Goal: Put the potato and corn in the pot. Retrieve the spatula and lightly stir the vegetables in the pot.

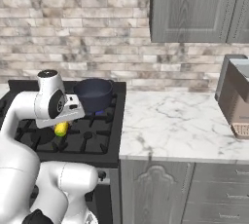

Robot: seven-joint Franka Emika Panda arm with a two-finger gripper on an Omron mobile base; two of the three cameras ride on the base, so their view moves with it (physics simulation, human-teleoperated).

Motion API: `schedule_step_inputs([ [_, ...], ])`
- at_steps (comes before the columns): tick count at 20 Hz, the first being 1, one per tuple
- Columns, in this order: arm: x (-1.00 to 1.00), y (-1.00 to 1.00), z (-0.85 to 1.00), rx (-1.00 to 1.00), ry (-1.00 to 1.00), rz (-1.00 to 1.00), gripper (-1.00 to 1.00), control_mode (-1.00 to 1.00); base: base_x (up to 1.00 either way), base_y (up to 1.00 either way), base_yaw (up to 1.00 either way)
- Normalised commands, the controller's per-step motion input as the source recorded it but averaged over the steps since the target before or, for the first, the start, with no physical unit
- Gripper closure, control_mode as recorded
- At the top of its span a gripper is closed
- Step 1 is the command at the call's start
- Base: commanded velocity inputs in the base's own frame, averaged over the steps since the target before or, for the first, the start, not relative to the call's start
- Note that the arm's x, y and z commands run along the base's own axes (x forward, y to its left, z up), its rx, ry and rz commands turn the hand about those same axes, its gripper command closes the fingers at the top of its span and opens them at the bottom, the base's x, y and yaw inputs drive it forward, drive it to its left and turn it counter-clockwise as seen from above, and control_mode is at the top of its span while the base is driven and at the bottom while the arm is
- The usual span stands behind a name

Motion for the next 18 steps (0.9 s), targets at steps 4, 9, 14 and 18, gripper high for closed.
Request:
schedule_step_inputs([
  [4, -0.06, 0.00, 0.42, -0.06, -0.12, 0.02, 1.00, -1.00, 0.00, 0.00, 0.00],
  [9, 0.64, 0.14, 0.65, -0.04, -0.03, -0.08, 1.00, -1.00, 0.00, 0.00, 0.00],
  [14, 1.00, 0.17, 0.53, 0.12, -0.01, -0.30, 1.00, -1.00, 0.00, 0.00, 0.00],
  [18, 0.79, -0.44, 0.28, 0.44, 0.02, -0.23, 1.00, -1.00, 0.00, 0.00, 0.00],
])
